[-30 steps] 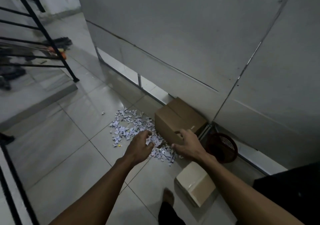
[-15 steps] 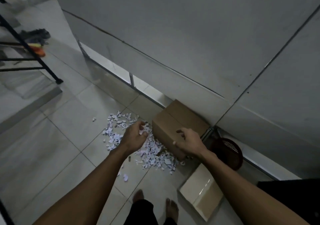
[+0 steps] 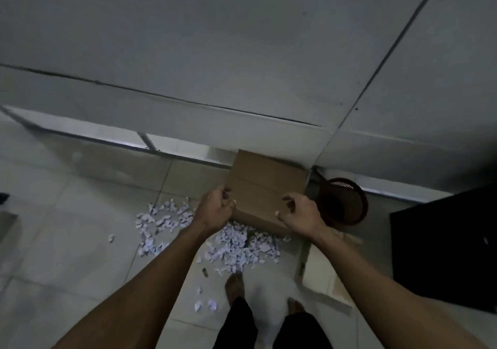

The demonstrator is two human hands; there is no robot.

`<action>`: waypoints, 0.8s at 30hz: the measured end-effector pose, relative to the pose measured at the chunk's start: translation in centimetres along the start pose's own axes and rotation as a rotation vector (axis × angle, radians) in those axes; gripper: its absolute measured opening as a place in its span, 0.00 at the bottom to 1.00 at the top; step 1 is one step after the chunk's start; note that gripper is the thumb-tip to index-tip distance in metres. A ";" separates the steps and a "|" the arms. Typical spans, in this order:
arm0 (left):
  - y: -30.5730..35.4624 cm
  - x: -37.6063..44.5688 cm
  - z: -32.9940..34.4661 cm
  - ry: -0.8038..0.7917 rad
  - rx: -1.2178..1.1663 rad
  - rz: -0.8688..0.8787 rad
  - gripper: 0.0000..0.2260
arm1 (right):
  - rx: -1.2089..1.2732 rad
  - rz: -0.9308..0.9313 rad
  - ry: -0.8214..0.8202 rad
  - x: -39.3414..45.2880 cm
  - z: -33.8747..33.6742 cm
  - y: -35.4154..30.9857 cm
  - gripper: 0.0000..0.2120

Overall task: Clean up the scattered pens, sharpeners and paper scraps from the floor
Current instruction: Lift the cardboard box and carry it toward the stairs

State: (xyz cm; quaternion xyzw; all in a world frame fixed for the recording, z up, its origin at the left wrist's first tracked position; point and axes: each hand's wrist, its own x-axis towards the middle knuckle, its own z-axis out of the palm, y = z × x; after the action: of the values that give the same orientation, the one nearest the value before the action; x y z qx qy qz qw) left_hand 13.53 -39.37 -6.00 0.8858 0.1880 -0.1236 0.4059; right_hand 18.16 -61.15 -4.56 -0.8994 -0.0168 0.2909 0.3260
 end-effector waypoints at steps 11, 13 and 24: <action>-2.7 8.9 3.1 -0.174 0.074 -0.011 0.16 | 0.113 0.204 0.014 5.4 3.2 2.4 0.22; -3.7 10.7 4.5 -0.183 0.079 -0.024 0.17 | 0.113 0.235 0.005 7.2 4.2 3.7 0.21; -12.8 20.8 12.2 -0.255 0.201 -0.073 0.22 | 0.096 0.341 0.003 17.5 12.0 12.6 0.22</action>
State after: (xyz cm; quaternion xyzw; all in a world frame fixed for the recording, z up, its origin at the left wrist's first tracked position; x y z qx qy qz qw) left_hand 25.82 -36.22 -30.16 0.8916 0.1535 -0.2680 0.3311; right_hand 24.23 -60.30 -28.47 -0.8730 0.1505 0.3411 0.3142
